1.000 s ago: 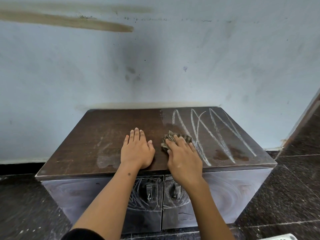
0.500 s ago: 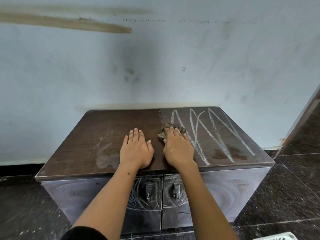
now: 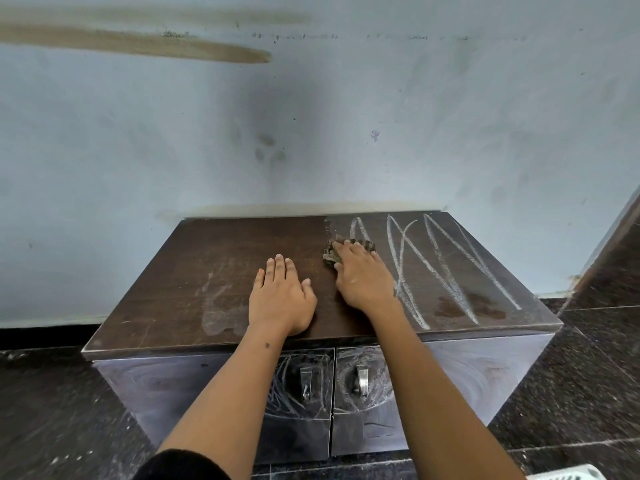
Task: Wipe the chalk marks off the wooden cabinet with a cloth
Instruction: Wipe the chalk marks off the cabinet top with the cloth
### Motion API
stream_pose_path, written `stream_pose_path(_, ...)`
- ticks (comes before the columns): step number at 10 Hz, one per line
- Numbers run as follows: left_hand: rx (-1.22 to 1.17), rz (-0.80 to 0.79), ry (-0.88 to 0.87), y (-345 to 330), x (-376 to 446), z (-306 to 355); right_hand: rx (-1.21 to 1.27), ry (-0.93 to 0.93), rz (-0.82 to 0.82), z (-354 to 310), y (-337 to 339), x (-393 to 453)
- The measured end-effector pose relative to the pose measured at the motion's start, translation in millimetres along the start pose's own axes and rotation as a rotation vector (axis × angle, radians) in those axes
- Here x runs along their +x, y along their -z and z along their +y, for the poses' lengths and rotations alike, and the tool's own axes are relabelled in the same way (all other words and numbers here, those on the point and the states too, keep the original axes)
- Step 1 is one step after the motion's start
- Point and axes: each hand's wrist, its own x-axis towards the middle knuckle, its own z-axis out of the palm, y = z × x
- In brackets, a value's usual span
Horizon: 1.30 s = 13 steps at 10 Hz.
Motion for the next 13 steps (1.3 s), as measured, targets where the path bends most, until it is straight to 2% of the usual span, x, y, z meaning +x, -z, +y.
stream_pose_path(2, -0.002, 0.008, -0.001, -1, -1, -1, -0.030, 0.001, 0.095, 2, 7, -91)
stream_pose_path(3, -0.004, 0.009, -0.002, -1, 0, 0, 0.026, -0.016, 0.077, 3, 10, -76)
stream_pose_path(5, -0.006, -0.006, -0.001, 0, 0, 1, 0.016, -0.064, -0.044, 12, -3, 28)
stream_pose_path(6, -0.006, -0.010, -0.002, 1, -1, 0, 0.002, -0.062, -0.038, 9, -6, 35)
stream_pose_path(8, -0.007, -0.004, -0.004, 1, -3, 0, 0.018, -0.046, 0.094, 4, 1, -52)
stream_pose_path(9, -0.011, 0.003, -0.002, 0, -1, 1, 0.026, -0.058, 0.093, 4, 2, -62)
stream_pose_path(11, 0.000, 0.005, -0.008, 0, 0, 0, 0.036, -0.073, -0.015, 8, -8, 34)
stream_pose_path(13, 0.007, 0.028, -0.006, -3, -1, 0, -0.029, -0.107, -0.041, 5, -22, 116)
